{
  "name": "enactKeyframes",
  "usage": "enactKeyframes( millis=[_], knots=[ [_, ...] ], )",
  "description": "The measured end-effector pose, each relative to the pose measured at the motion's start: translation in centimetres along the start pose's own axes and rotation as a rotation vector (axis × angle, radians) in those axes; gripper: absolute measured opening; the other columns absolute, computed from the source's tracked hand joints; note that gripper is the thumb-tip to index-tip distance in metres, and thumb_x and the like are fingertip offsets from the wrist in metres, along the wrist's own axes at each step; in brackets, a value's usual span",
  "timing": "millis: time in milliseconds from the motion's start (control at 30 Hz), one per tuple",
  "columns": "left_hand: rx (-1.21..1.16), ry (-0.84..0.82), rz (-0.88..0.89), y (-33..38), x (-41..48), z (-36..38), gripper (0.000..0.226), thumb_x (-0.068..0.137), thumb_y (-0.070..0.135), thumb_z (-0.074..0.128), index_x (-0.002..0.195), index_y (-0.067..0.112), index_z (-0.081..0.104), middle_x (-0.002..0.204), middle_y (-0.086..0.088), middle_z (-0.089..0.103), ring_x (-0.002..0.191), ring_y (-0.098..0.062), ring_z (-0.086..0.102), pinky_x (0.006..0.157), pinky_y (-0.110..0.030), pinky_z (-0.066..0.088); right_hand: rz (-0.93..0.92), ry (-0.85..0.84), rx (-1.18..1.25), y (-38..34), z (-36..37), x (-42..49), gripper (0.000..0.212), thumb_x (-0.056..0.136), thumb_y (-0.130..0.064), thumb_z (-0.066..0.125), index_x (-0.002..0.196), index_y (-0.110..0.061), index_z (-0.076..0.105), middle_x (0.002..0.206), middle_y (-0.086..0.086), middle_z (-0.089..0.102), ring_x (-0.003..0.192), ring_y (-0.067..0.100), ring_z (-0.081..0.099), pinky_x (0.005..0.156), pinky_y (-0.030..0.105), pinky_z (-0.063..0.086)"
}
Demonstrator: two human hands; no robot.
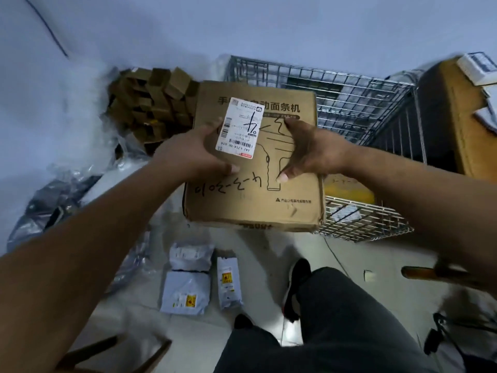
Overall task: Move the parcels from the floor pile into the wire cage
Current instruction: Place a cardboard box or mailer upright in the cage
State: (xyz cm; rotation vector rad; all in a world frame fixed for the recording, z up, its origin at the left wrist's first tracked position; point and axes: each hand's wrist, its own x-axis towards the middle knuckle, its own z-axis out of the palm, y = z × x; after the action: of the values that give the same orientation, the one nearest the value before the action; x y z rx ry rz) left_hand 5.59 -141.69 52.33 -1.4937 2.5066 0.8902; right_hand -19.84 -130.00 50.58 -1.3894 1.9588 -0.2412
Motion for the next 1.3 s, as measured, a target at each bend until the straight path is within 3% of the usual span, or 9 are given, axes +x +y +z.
enactKeyframes(
  millis=[200, 467, 600, 700, 800, 867, 933, 1067, 1300],
  knots=[
    [-0.024, -0.030, 0.021, 4.7, 14.2, 2.0, 0.112, 0.066, 0.066, 0.085, 0.157, 0.054, 0.019, 0.158, 0.004, 0.045, 0.141, -0.027, 0.046, 0.111, -0.043, 0.041, 0.040, 0.056, 0.002, 7.6, -5.1, 10.5, 0.137, 0.060, -0.050, 0.092, 0.162, -0.030, 0.003, 0.161, 0.001, 0.040, 0.144, 0.032, 0.040, 0.120, 0.049, 0.033],
    [-0.299, -0.070, -0.026, 4.7, 30.0, 8.4, 0.098, 0.074, 0.062, 0.081, 0.152, 0.062, 0.021, 0.156, 0.010, 0.046, 0.139, -0.023, 0.047, 0.113, -0.049, 0.041, 0.159, 0.161, -0.053, 15.4, -6.0, 23.1, 0.128, 0.061, -0.060, 0.089, 0.156, -0.051, 0.003, 0.148, 0.023, 0.035, 0.127, 0.045, 0.047, 0.105, 0.046, 0.043],
    [-0.385, -0.028, -0.061, 1.8, 36.4, 11.4, 0.100, 0.083, 0.012, 0.071, 0.140, 0.077, 0.020, 0.145, 0.015, 0.046, 0.105, -0.007, 0.057, 0.077, -0.022, 0.053, 0.171, 0.206, -0.069, 17.4, -4.7, 28.5, 0.130, 0.060, -0.058, 0.090, 0.155, -0.055, 0.001, 0.150, 0.024, 0.033, 0.127, 0.047, 0.048, 0.103, 0.049, 0.044],
    [-0.425, -0.042, -0.061, -0.6, 40.3, 13.3, 0.104, 0.080, 0.004, 0.061, 0.132, 0.085, 0.021, 0.138, 0.019, 0.040, 0.091, 0.008, 0.046, 0.061, -0.013, 0.048, 0.185, 0.196, -0.059, 18.9, -3.0, 32.7, 0.132, 0.059, -0.059, 0.090, 0.154, -0.057, -0.001, 0.151, 0.025, 0.030, 0.130, 0.050, 0.045, 0.106, 0.052, 0.043],
    [-0.410, -0.057, -0.068, -2.6, 43.4, 15.0, 0.104, 0.076, 0.007, 0.058, 0.119, 0.092, 0.016, 0.141, 0.017, 0.042, 0.089, 0.008, 0.044, 0.062, -0.016, 0.051, 0.212, 0.196, -0.036, 20.0, -0.8, 36.3, 0.131, 0.057, -0.060, 0.091, 0.151, -0.061, -0.001, 0.150, 0.024, 0.032, 0.127, 0.051, 0.048, 0.103, 0.053, 0.045],
    [-0.383, -0.096, -0.066, -3.8, 44.8, 16.1, 0.104, 0.074, 0.009, 0.057, 0.118, 0.093, 0.014, 0.147, 0.010, 0.044, 0.089, 0.002, 0.048, 0.073, -0.029, 0.058, 0.234, 0.179, -0.021, 20.7, 0.9, 38.0, 0.131, 0.055, -0.062, 0.091, 0.149, -0.063, -0.001, 0.149, 0.023, 0.033, 0.125, 0.051, 0.050, 0.101, 0.054, 0.047],
    [-0.365, -0.125, -0.072, -5.0, 45.6, 17.1, 0.105, 0.075, 0.010, 0.058, 0.121, 0.093, 0.013, 0.158, 0.001, 0.040, 0.100, -0.012, 0.056, 0.086, -0.042, 0.059, 0.247, 0.144, -0.019, 21.3, 2.9, 39.2, 0.132, 0.054, -0.066, 0.089, 0.148, -0.064, -0.003, 0.148, 0.025, 0.033, 0.121, 0.053, 0.052, 0.100, 0.054, 0.048],
    [-0.274, -0.167, -0.093, -7.5, 46.1, 19.8, 0.109, 0.081, 0.009, 0.065, 0.137, 0.083, 0.008, 0.162, -0.002, 0.037, 0.128, -0.028, 0.054, 0.097, -0.044, 0.055, 0.277, 0.069, -0.021, 22.3, 7.3, 40.4, 0.131, 0.059, -0.066, 0.087, 0.148, -0.064, -0.008, 0.147, 0.027, 0.030, 0.116, 0.053, 0.055, 0.095, 0.051, 0.051],
    [-0.208, -0.233, -0.179, -10.3, 46.1, 23.1, 0.115, 0.083, 0.017, 0.075, 0.140, 0.081, -0.002, 0.152, -0.008, 0.046, 0.121, -0.032, 0.059, 0.095, -0.054, 0.056, 0.334, 0.008, 0.006, 23.7, 13.1, 40.9, 0.132, 0.062, -0.062, 0.086, 0.149, -0.063, -0.014, 0.153, 0.024, 0.025, 0.113, 0.047, 0.060, 0.091, 0.046, 0.054]
  ],
)
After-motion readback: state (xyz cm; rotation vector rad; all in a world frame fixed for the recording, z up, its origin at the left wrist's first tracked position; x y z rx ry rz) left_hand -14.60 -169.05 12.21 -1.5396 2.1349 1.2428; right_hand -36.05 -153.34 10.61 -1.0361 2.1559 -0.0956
